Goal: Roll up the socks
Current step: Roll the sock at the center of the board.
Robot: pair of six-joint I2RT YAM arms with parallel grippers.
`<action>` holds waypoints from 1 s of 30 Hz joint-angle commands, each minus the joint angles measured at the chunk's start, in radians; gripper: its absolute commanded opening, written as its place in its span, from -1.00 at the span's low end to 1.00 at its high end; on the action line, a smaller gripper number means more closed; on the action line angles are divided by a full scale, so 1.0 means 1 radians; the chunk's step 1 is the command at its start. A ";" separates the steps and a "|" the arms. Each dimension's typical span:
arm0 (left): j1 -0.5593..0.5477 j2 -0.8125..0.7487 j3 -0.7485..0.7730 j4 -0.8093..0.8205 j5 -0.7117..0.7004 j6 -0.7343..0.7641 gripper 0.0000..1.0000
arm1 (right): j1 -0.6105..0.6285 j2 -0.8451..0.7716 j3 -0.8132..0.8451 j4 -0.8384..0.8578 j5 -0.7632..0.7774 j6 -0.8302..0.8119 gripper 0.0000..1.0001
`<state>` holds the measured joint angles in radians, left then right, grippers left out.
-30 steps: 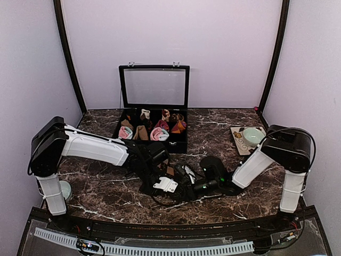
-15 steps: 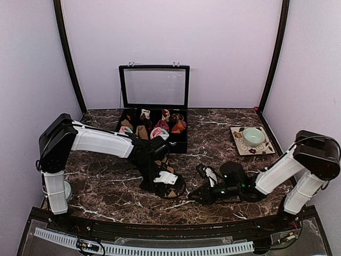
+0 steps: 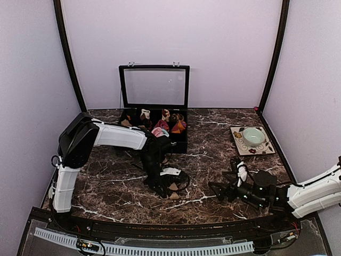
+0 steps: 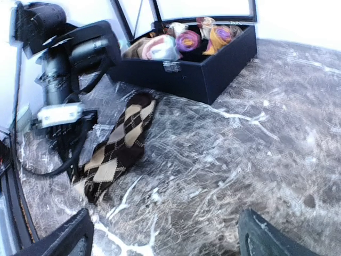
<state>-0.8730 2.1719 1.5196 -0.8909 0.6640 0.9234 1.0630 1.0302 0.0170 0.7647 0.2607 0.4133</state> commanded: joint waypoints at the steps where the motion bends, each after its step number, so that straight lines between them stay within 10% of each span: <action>1: 0.018 0.143 0.023 -0.171 0.023 -0.030 -1.00 | 0.087 0.028 0.038 -0.003 -0.026 -0.243 0.75; 10: 0.061 0.251 0.136 -0.269 0.114 -0.057 -1.00 | 0.180 0.356 0.208 0.076 -0.271 -0.561 -0.02; 30: 0.068 0.255 0.116 -0.223 0.050 -0.084 -1.00 | 0.070 0.790 0.555 0.028 -0.558 -0.831 -0.31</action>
<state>-0.8021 2.3684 1.6798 -1.1461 0.9123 0.8410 1.1488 1.7966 0.5331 0.8204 -0.2401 -0.3683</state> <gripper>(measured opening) 0.038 0.351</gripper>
